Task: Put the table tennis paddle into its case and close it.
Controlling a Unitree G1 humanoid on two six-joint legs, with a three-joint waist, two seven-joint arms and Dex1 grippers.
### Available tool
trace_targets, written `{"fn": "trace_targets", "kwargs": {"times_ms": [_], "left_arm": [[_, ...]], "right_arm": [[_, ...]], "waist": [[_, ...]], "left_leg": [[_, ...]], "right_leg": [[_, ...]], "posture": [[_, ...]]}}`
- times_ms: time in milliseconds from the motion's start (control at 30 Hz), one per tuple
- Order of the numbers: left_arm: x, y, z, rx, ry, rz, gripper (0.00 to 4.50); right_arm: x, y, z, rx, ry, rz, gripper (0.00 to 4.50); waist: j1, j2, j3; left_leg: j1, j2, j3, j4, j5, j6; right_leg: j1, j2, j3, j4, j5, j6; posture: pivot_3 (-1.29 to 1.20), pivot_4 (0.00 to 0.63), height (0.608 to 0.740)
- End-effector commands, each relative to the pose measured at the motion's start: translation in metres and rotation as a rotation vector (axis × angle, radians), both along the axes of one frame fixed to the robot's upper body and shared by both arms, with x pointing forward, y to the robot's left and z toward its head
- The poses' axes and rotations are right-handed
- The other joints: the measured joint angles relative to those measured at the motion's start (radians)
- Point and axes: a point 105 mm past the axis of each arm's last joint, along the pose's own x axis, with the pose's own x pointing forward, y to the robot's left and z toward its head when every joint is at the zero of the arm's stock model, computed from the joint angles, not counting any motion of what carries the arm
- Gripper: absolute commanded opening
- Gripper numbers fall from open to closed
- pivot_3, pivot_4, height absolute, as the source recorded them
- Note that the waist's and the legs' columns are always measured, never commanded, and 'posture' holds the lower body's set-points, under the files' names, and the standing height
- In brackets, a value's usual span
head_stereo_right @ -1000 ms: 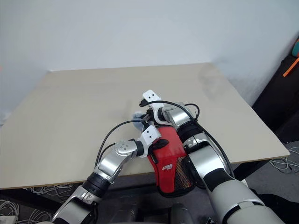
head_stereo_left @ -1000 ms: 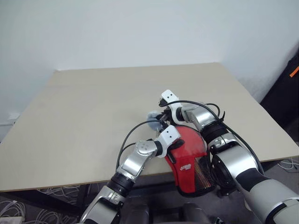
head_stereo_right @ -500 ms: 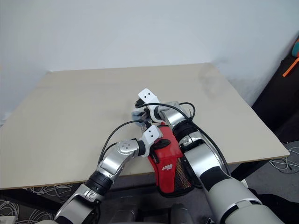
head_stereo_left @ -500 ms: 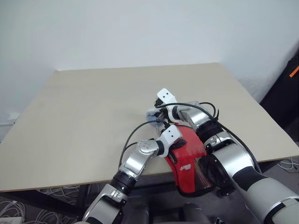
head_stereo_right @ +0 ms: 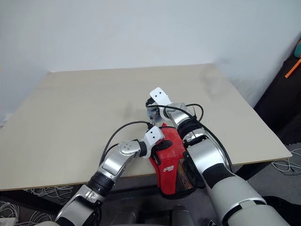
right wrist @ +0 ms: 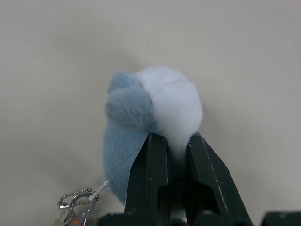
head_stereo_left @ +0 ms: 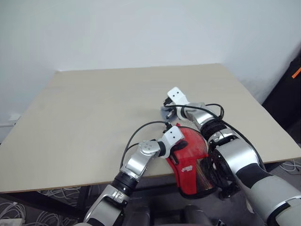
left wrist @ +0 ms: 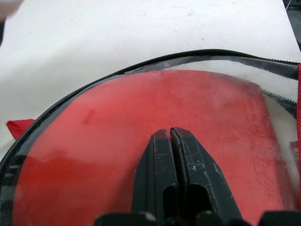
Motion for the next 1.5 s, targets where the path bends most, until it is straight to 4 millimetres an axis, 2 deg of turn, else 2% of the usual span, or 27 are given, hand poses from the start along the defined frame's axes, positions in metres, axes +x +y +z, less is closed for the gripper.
{"fn": "trace_targets", "kwargs": {"times_ms": [33, 433, 600, 967, 1300, 1500], "left_arm": [[-0.006, 0.003, -0.024, 0.068, 0.066, -0.003, 0.00], [-0.006, -0.003, -0.023, 0.054, 0.066, -0.020, 0.00], [-0.008, -0.006, -0.024, 0.053, 0.069, -0.036, 0.00], [-0.006, -0.010, -0.023, 0.047, 0.069, -0.049, 0.00], [-0.003, -0.010, -0.024, 0.043, 0.067, -0.054, 0.00], [-0.004, -0.011, -0.025, 0.041, 0.071, -0.060, 0.00]], "right_arm": [[0.015, -0.015, 0.034, -0.002, -0.109, -0.045, 0.01], [0.021, -0.065, 0.035, -0.069, -0.119, -0.147, 0.01], [0.020, -0.096, 0.036, -0.083, -0.108, -0.212, 0.01], [0.011, -0.151, 0.048, -0.121, -0.112, -0.290, 0.01], [-0.015, -0.179, 0.052, -0.173, -0.089, -0.267, 0.01], [-0.028, -0.188, 0.055, -0.191, -0.081, -0.268, 0.01]], "waist": [[0.000, 0.000, 0.000], [0.000, 0.000, 0.000], [0.001, 0.001, 0.000], [0.002, 0.002, 0.000], [0.002, 0.002, 0.000], [0.003, 0.002, 0.000]], "left_leg": [[0.000, 0.000, 0.000, 0.000, 0.000, 0.000], [0.000, -0.001, 0.000, 0.000, 0.000, 0.001], [0.000, -0.001, 0.000, 0.000, 0.000, 0.001], [0.000, -0.003, 0.000, 0.001, 0.001, 0.002], [-0.001, -0.003, 0.000, 0.001, 0.001, 0.002], [-0.001, -0.003, 0.001, 0.001, 0.001, 0.002]], "right_leg": [[0.000, 0.000, 0.000, 0.000, 0.000, 0.000], [0.001, -0.001, 0.000, 0.000, 0.000, 0.000], [0.001, -0.001, 0.000, 0.000, 0.000, 0.001], [0.002, -0.003, 0.000, -0.001, -0.002, 0.003], [0.001, -0.003, 0.001, -0.001, -0.002, 0.004], [0.001, -0.003, 0.001, -0.001, -0.003, 0.004]], "posture": [[0.00, 0.000, 0.740], [0.00, 0.000, 0.740], [0.00, 0.000, 0.740], [0.00, 0.000, 0.740], [0.00, 0.000, 0.740], [0.00, 0.000, 0.740]]}}
